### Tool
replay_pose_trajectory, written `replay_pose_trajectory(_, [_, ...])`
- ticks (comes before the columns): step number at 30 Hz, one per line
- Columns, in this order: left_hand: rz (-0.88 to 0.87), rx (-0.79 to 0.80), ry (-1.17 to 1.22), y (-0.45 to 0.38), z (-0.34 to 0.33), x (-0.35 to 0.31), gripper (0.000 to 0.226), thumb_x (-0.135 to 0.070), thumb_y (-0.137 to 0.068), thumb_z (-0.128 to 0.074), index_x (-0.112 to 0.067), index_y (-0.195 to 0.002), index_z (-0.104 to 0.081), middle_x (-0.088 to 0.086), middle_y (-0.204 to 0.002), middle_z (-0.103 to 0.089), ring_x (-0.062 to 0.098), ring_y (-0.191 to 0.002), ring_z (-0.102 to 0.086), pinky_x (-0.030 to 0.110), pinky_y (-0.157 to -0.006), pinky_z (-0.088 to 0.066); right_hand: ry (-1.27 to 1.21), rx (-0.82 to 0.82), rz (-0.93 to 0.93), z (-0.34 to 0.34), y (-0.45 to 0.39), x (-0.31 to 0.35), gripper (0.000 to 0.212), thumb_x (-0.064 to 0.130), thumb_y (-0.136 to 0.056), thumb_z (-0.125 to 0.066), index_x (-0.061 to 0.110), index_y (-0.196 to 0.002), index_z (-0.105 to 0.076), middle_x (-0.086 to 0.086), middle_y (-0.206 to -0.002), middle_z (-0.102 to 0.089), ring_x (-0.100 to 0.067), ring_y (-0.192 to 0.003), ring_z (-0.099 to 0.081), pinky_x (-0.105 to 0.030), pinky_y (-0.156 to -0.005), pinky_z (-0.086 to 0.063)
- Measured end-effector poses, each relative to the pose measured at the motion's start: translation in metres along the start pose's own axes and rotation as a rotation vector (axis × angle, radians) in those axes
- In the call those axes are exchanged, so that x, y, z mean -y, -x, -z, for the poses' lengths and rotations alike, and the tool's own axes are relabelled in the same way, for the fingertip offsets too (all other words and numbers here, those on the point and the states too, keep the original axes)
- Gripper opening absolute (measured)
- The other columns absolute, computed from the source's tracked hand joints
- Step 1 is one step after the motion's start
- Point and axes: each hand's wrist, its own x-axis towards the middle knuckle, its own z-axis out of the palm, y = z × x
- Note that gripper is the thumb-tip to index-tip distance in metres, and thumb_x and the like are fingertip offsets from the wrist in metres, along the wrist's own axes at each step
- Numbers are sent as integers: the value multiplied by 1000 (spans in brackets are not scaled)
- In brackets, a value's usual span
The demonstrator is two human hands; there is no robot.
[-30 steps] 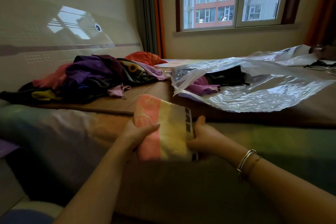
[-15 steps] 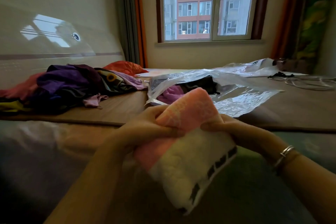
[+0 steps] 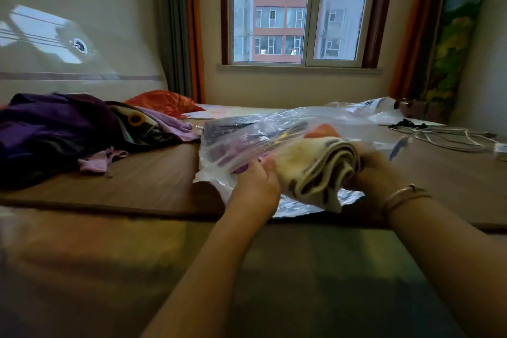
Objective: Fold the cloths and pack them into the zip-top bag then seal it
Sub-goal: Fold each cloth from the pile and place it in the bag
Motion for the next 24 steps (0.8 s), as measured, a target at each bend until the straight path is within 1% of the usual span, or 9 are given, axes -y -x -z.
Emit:
replay_pose_trajectory(2, [46, 7, -41, -5, 0, 5, 49, -42, -103, -20, -15, -142, -32, 15, -133, -51, 28, -113, -52, 31, -90, -36, -7, -46, -75, 0, -19, -5, 26, 7, -99, -37, -7, -112, -55, -2, -60, -67, -7, -51, -67, -18, -51, -53])
replay_pose_trajectory(5, [63, -9, -8, -10, 1, 5, 44, -37, -104, -23, -16, -142, -30, 14, -127, -51, 32, -120, -49, 31, -94, -38, 117, 60, -155, -11, -37, -18, 24, 0, -99, -32, -4, -91, -55, -9, -56, -65, -14, -49, -65, -21, -46, -53])
replay_pose_trajectory(7, [59, -31, 71, -14, 1, 1, 48, -39, -103, -25, -18, -147, -25, 13, -133, -49, 29, -127, -45, 32, -96, -36, 356, 53, -160, -26, -44, -33, 21, 8, -98, -44, -6, -103, -58, -17, -76, -67, -24, -64, -65, -32, -59, -56])
replay_pose_trajectory(10, [18, -86, 177, -17, -2, 0, 56, -45, -101, -25, -22, -151, -20, 7, -154, -31, 22, -140, -30, 29, -108, -25, 718, -244, 100, -22, -62, -39, 24, 16, -90, -59, -2, -107, -60, -20, -105, -63, -29, -89, -60, -35, -75, -47])
replay_pose_trajectory(13, [-42, -110, 278, -17, -8, 0, 53, -45, -101, -23, -29, -151, -17, 2, -154, -30, 20, -139, -30, 25, -101, -25, 1057, -334, 275, -5, -70, -39, 29, 13, -94, -48, 3, -121, -54, -22, -117, -58, -35, -105, -56, -33, -83, -42])
replay_pose_trajectory(16, [-77, -100, 248, -20, -16, 1, 50, -38, -103, -28, -33, -151, -14, 4, -151, -34, 25, -137, -34, 35, -109, -26, 1696, -355, 299, 17, -75, -45, 54, 38, -92, -49, 16, -140, -36, -18, -141, -40, -37, -128, -39, -46, -106, -35])
replay_pose_trajectory(18, [-51, -45, 151, -25, -27, 8, 54, -29, -102, -35, -35, -151, -13, 8, -146, -40, 28, -130, -42, 43, -111, -29, 1783, -219, 338, 15, -66, -45, 75, 50, -89, -53, 20, -150, -21, -15, -153, -25, -35, -139, -25, -49, -114, -22])
replay_pose_trajectory(20, [16, 48, -64, -28, -39, 15, 60, -20, -96, -42, -31, -150, -18, 9, -147, -39, 30, -131, -40, 52, -110, -28, 1696, 71, 295, 7, -53, -46, 80, 59, -86, -53, 31, -151, -16, -6, -158, -14, -30, -143, -18, -47, -115, -20])
replay_pose_trajectory(24, [81, 273, -670, -21, -61, 20, 56, -13, -92, -40, -8, -147, -26, 17, -157, -17, 30, -147, -9, 51, -118, -7, 1970, 365, 130, 0, -46, -63, 63, 59, -94, -37, 50, -147, -4, 5, -161, 1, -30, -147, -3, -63, -111, -18])
